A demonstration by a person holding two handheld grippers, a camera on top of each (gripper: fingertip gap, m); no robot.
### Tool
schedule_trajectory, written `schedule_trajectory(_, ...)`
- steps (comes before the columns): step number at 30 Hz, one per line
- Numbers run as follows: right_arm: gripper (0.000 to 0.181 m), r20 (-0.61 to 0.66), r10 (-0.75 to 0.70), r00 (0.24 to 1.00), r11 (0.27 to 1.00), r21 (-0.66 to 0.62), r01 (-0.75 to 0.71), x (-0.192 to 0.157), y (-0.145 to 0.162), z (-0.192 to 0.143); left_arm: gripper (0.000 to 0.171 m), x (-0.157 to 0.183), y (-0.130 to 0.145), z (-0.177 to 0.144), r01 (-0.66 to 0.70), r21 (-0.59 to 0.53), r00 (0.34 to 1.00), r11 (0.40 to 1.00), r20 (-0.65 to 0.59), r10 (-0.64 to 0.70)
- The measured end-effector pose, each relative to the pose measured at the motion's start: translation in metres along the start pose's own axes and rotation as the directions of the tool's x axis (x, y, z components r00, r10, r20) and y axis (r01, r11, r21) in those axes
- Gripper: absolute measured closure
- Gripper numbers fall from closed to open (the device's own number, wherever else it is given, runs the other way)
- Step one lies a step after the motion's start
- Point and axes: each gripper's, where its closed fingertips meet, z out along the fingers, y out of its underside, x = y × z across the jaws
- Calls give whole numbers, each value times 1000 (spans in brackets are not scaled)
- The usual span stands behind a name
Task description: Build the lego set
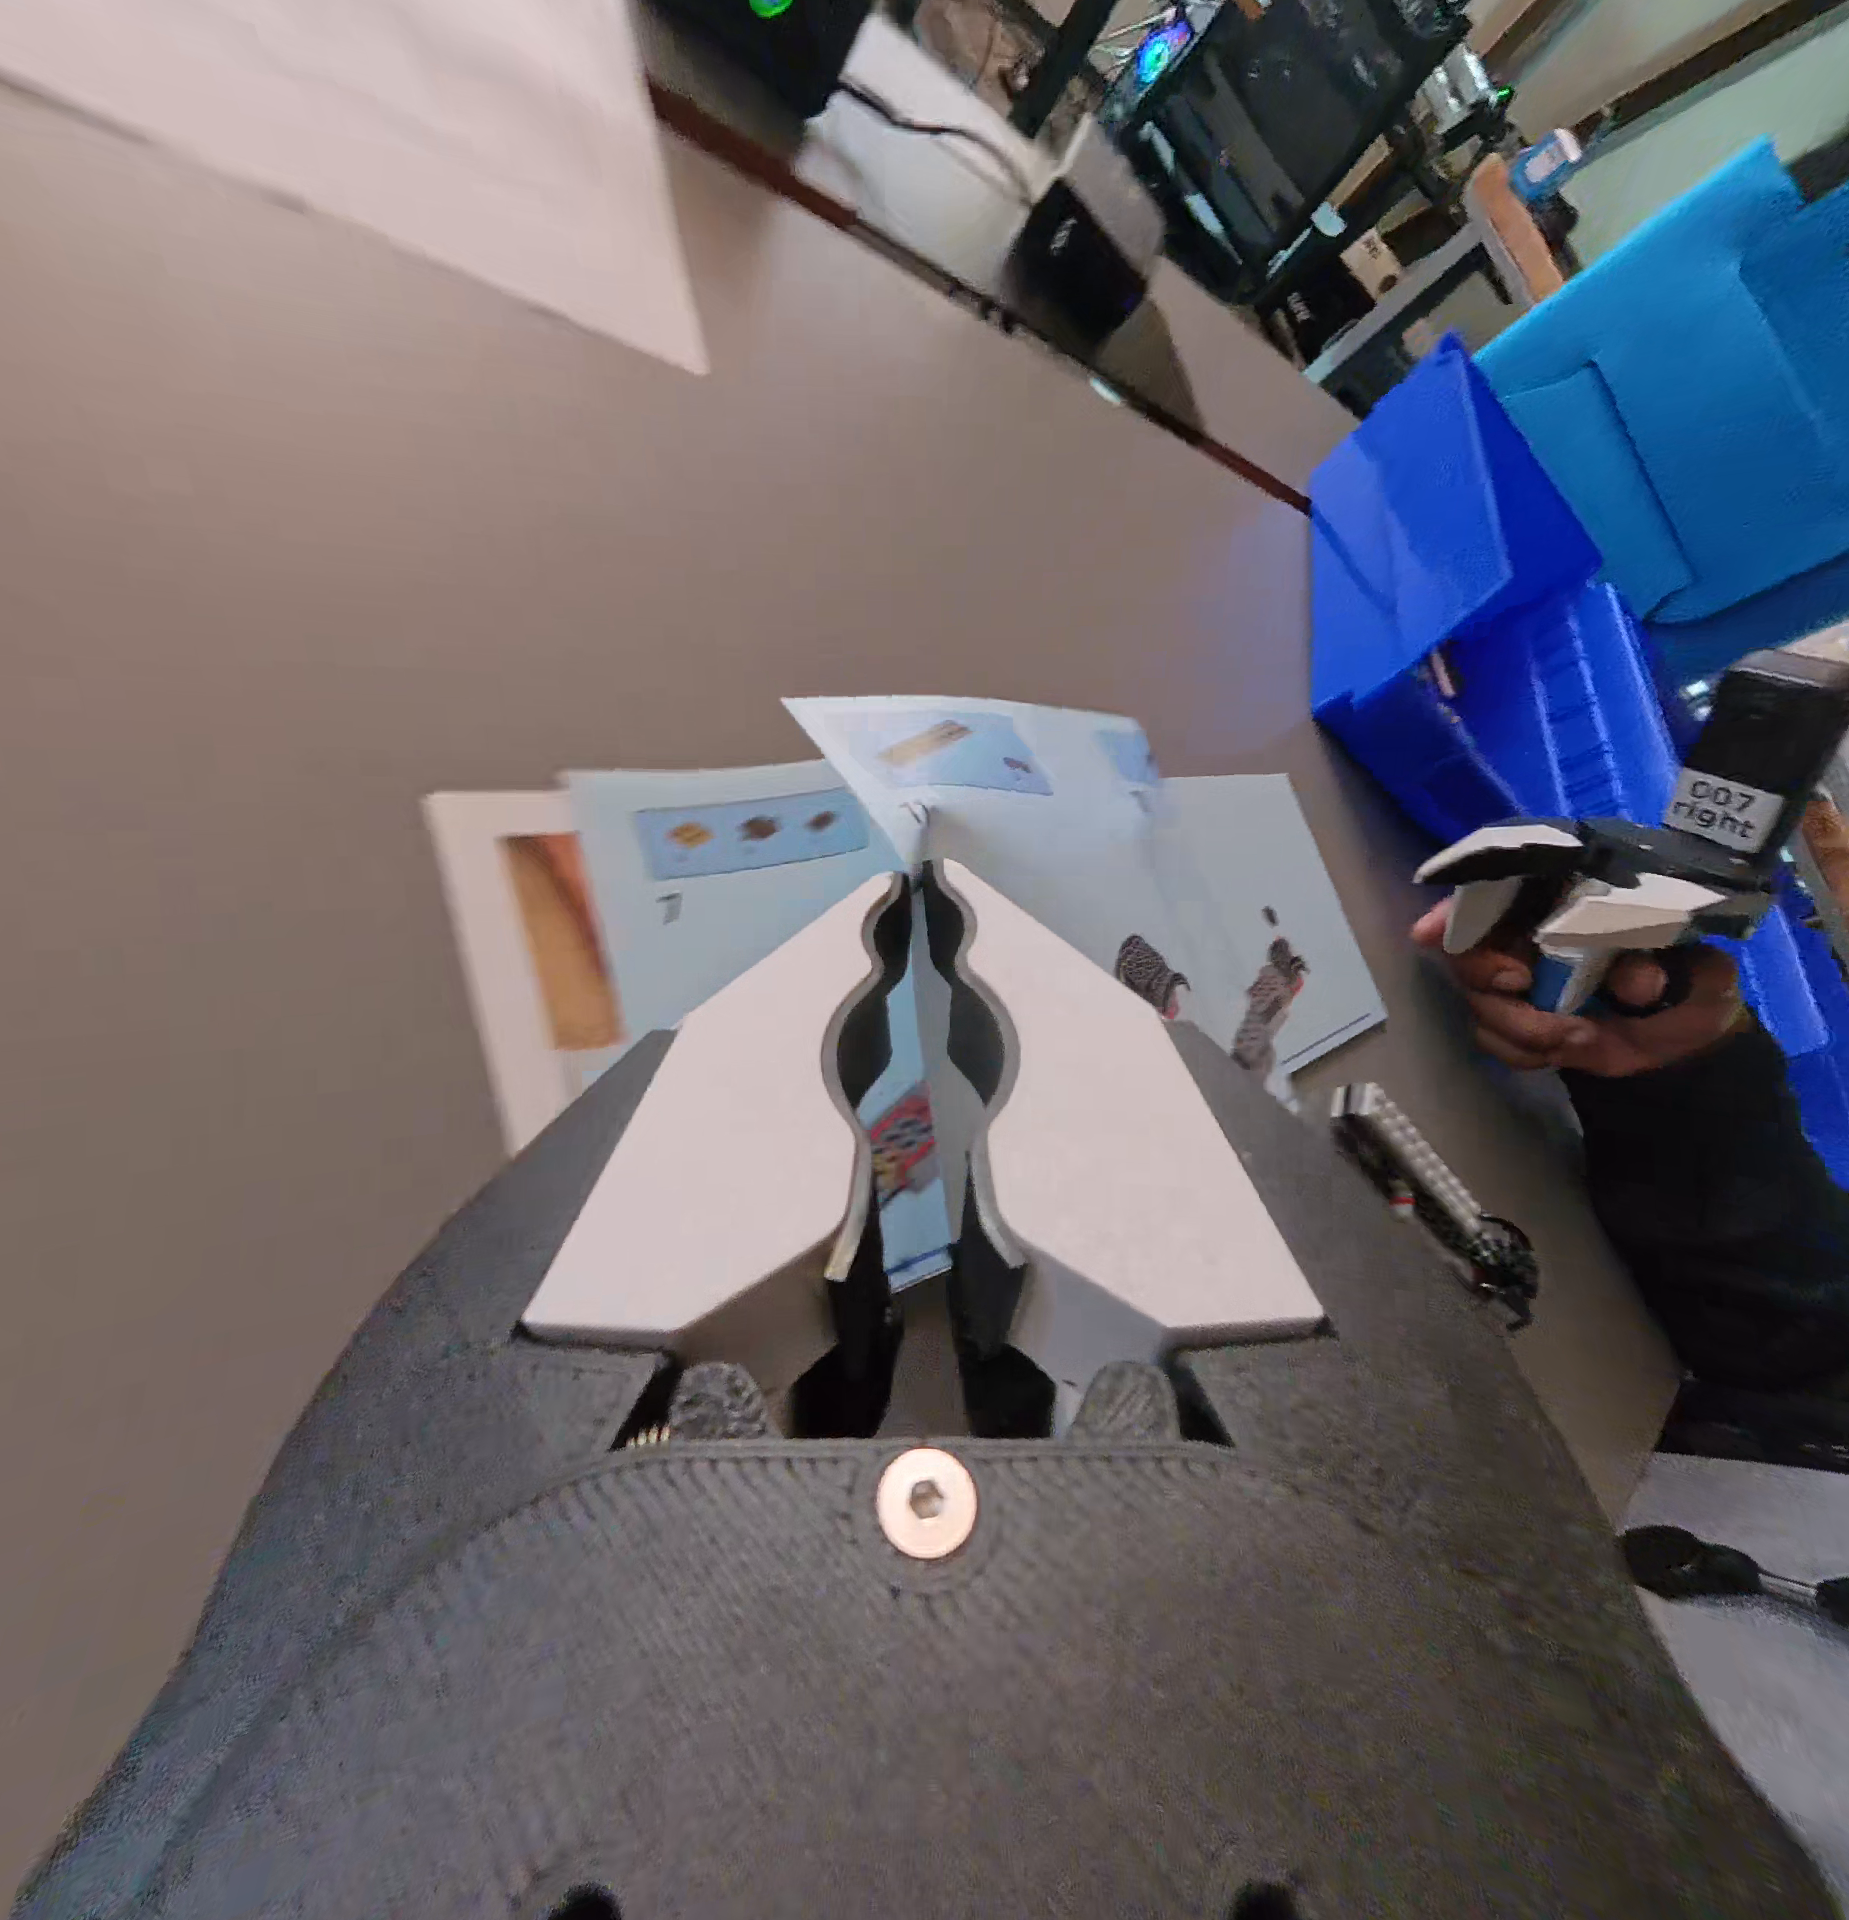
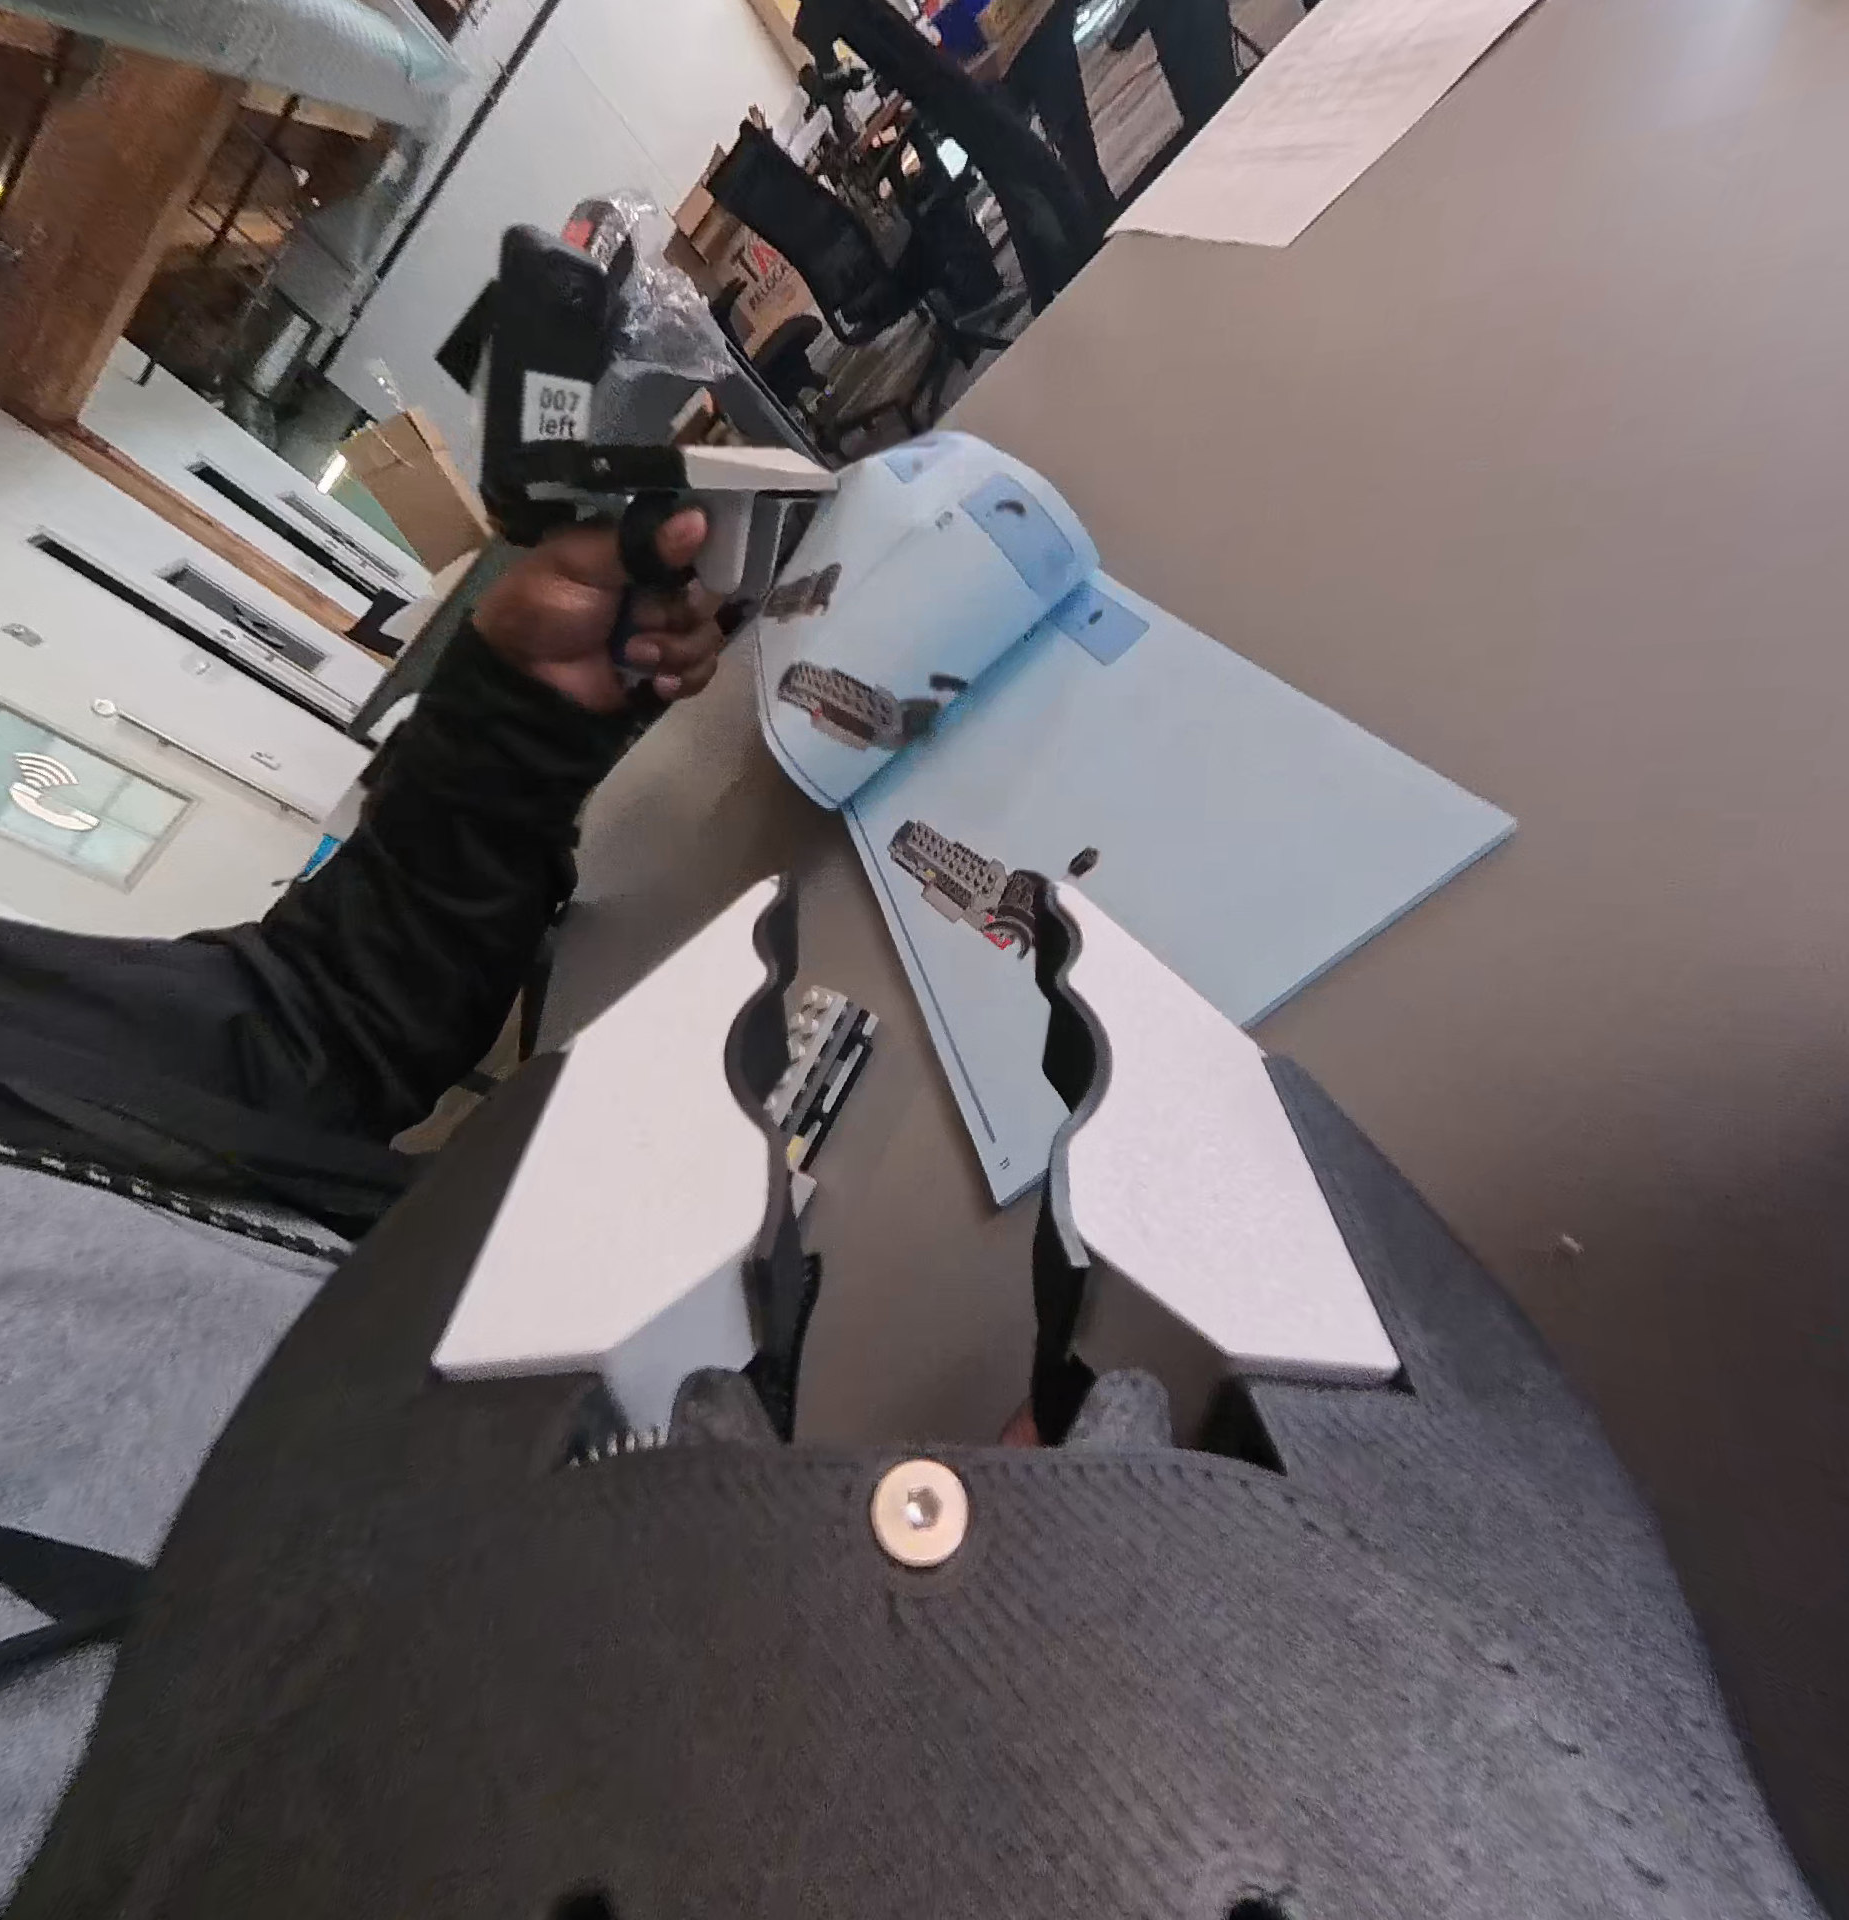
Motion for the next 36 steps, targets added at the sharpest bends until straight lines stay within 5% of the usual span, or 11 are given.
schedule_trajectory(8, 132, -43, -27, 999, 1000, -7, 26, -6, 17, -16, 165, -63, 16, -10, 43, -46, 989, 998, 147, -36)
schedule_trajectory(16, 131, -170, -65, 983, 996, 49, 75, -14, 40, -74, 144, -71, 4, -37, -73, -15, 956, 997, 284, 74)
schedule_trajectory(20, 132, -262, -51, 964, 986, 141, 91, -14, 49, -118, 135, -17, -14, -40, -247, 46, 948, 968, 220, 231)
schedule_trajectory(25, 131, -307, -41, 951, 960, 252, 123, -23, 58, -159, 117, 98, -9, -2, -451, 59, 893, 891, 26, 450)
schedule_trajectory(32, 132, -360, -53, 931, 948, 275, 160, -28, 68, -186, 110, 269, 56, 86, -566, 127, 751, 815, -329, 573)
schedule_trajectory(36, 132, -357, -22, 934, 930, 334, 149, -28, 65, -198, 111, 321, 104, 126, -552, 106, 734, 827, -410, 542)
